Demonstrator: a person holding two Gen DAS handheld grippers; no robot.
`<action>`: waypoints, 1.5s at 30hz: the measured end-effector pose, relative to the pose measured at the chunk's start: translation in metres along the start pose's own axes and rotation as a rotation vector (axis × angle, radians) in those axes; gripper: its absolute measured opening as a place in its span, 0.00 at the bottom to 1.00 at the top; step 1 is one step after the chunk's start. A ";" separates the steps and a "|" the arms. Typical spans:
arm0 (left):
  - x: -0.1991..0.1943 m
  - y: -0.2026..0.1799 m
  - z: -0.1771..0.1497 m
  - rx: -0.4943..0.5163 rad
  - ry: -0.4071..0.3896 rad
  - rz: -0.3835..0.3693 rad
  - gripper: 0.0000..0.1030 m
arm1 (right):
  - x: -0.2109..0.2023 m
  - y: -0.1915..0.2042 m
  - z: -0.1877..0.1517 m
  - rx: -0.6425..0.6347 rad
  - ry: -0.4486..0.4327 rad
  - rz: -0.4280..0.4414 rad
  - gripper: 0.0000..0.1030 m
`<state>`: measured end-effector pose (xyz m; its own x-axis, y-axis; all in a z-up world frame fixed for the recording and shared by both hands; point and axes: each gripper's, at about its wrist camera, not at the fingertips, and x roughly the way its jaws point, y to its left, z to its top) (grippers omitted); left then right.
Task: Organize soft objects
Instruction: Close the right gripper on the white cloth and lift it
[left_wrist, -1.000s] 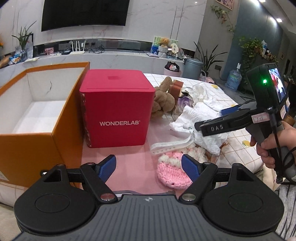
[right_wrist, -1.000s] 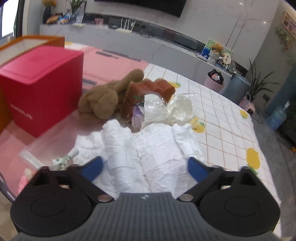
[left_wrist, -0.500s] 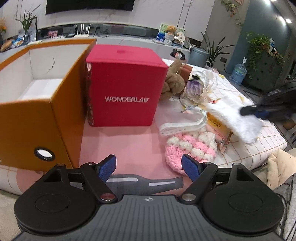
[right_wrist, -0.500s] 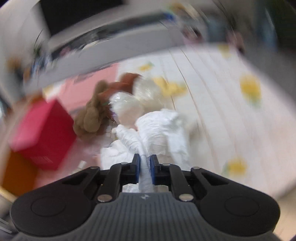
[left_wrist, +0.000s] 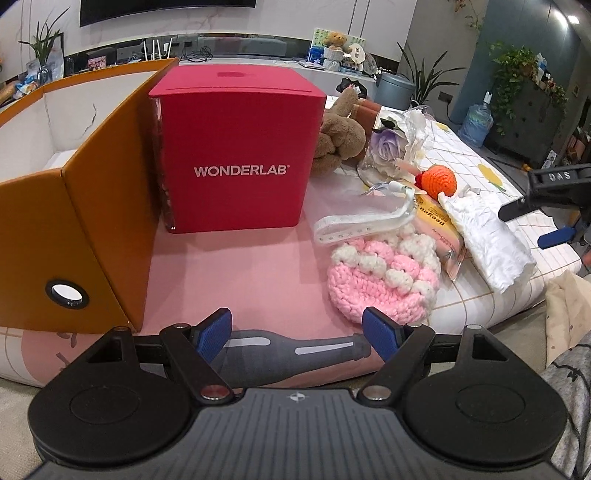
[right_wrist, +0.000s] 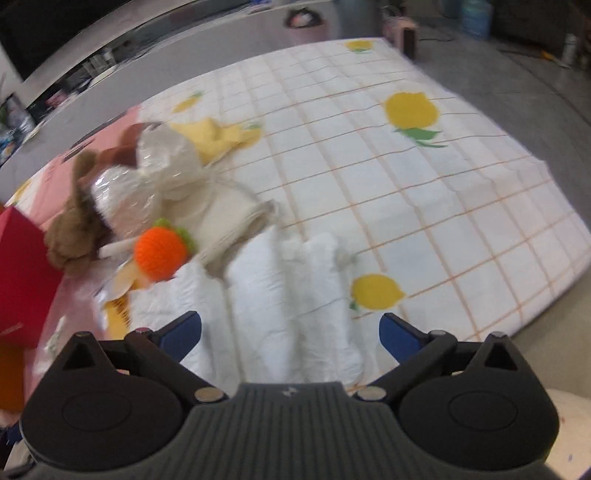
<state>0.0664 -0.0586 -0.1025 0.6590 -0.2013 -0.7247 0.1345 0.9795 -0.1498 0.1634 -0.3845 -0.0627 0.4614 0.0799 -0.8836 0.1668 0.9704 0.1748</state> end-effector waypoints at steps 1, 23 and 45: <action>0.000 0.000 0.000 -0.002 0.004 -0.002 0.91 | -0.001 0.000 -0.003 -0.026 0.022 0.022 0.98; 0.002 0.002 -0.005 -0.008 0.055 0.001 0.91 | 0.026 0.059 -0.023 -0.287 0.100 -0.034 0.58; 0.004 -0.006 -0.008 0.048 0.062 0.017 0.91 | 0.032 -0.045 0.008 0.136 0.036 -0.123 0.97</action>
<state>0.0625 -0.0652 -0.1102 0.6144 -0.1829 -0.7675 0.1600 0.9814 -0.1059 0.1775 -0.4271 -0.0960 0.3990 -0.0271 -0.9165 0.3372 0.9338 0.1192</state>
